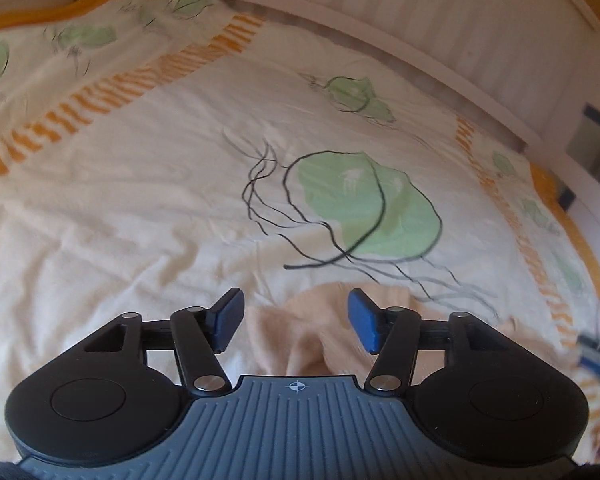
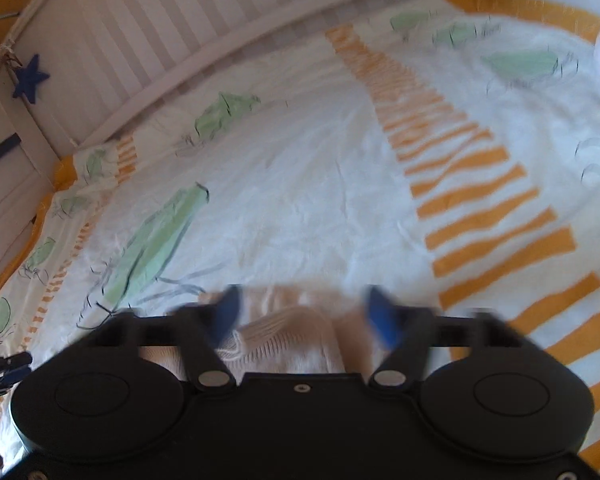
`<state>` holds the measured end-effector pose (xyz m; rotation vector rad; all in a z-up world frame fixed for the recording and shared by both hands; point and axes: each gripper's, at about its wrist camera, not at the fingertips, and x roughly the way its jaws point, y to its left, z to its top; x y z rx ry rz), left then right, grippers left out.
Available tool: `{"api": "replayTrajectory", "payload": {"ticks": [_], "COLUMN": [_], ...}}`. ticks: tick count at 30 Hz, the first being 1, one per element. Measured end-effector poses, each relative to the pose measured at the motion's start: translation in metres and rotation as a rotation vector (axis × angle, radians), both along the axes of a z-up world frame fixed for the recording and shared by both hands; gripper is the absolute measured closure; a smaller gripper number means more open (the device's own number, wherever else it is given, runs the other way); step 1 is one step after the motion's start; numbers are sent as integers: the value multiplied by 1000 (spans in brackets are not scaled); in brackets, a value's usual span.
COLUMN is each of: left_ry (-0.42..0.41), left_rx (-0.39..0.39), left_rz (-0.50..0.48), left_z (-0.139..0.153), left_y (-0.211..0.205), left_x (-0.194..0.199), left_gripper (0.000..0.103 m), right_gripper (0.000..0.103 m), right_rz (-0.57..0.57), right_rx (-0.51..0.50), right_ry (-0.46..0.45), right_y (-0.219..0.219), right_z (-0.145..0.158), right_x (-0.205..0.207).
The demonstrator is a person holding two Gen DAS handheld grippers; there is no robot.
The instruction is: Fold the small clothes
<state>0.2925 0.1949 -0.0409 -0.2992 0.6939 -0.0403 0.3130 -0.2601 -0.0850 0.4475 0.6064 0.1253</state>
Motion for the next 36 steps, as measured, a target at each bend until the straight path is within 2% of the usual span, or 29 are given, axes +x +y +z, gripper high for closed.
{"api": "replayTrajectory", "payload": {"ticks": [4, 7, 9, 13, 15, 17, 18, 19, 21, 23, 25, 28, 30, 32, 36], "left_ry": [-14, 17, 31, 58, 95, 144, 162, 163, 162, 152, 108, 46, 34, 33, 57], "left_rx": [95, 137, 149, 135, 151, 205, 219, 208, 203, 226, 230, 229, 236, 221, 197], "left_rz": [-117, -191, -205, -160, -131, -111, -115, -117, -108, -85, -72, -111, -161, -206, -260], "left_z": [2, -8, -16, -28, -38, -48, -53, -56, -54, -44, -29, -8, -1, -1, -14], "left_y": [-30, -47, -52, -46, -40, -37, -34, -29, -25, -26, -30, -47, -66, -83, -114], "left_x": [-23, -27, -20, 4, 16, 25, 28, 28, 26, 19, 4, -19, -33, -46, -60], "left_gripper": [44, 44, 44, 44, 44, 43, 38, 34, 33, 35, 35, 33, 29, 28, 28], "right_gripper": [18, 12, 9, 8, 8, 8, 8, 8, 8, 8, 8, 6, 2, 1, 0], "right_rz": [85, 180, 238, 302, 297, 271, 256, 242, 205, 165, 138, 122, 141, 177, 238], "right_rx": [-100, -164, -198, -254, -288, -339, -351, -350, -343, -320, -265, -240, -234, -239, -337], "right_ry": [-52, -43, -27, 33, 76, 96, 99, 106, 125, 139, 121, 98, 108, 117, 156], "right_y": [20, 44, 59, 78, 80, 74, 70, 64, 51, 36, 19, 6, 7, 13, 29], "right_z": [21, 21, 14, -6, -17, -27, -29, -31, -29, -26, -21, -12, -10, -11, -21], "right_x": [-15, -20, -20, -13, -10, -11, -13, -14, -17, -23, -33, -50, -57, -67, -83]}}
